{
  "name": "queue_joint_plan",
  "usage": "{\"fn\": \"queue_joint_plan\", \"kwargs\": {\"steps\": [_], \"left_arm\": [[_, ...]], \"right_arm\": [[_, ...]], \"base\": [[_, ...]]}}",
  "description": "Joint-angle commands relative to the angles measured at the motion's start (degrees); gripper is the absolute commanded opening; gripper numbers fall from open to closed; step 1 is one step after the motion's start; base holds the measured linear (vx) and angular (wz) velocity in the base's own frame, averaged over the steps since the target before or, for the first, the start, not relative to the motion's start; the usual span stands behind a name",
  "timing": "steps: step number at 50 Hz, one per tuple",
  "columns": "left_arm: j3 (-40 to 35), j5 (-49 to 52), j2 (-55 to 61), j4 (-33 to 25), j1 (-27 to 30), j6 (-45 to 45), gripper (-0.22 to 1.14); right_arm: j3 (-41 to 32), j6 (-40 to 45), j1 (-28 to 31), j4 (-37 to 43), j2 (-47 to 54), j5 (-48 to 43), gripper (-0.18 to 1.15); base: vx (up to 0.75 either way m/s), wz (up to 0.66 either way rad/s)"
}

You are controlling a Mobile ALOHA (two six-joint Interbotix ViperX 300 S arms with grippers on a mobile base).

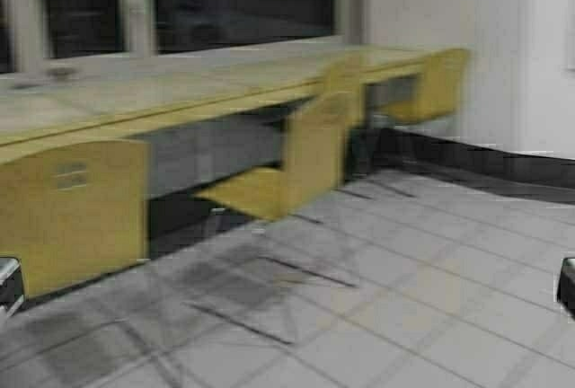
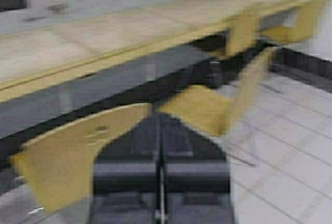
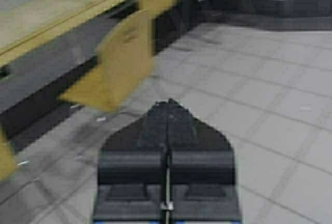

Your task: Push the chairs under the table

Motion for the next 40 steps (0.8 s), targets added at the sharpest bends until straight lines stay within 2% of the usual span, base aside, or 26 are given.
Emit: {"fn": "queue_joint_plan", "kwargs": {"steps": [1, 14, 24, 40], "left_arm": [[-0.53, -0.53, 0.53, 0.0, 0.0, -0.09, 0.03], [-0.62, -0.53, 0.79, -0.18, -0.09, -0.18, 0.03], [-0.7, -0.53, -0.26, -0.18, -0.09, -0.18, 0.03], [-0.88, -1.14, -0.44, -0.18, -0.09, -0.26, 0.03]], "right_arm": [[-1.32, 0.18, 0.0, -0.18, 0.35, -0.18, 0.04], [-1.32, 2.2, 0.18, -0.18, 0.35, -0.18, 0.04], [-1.41, 2.11, 2.72, -0.26, 0.26, 0.0, 0.04], [-1.58, 2.11, 2.81, -0.88, 0.79, -0.09, 0.04]], "base": [[0.2, 0.67], [0.19, 0.64], [0.19, 0.61], [0.16, 0.45]]}}
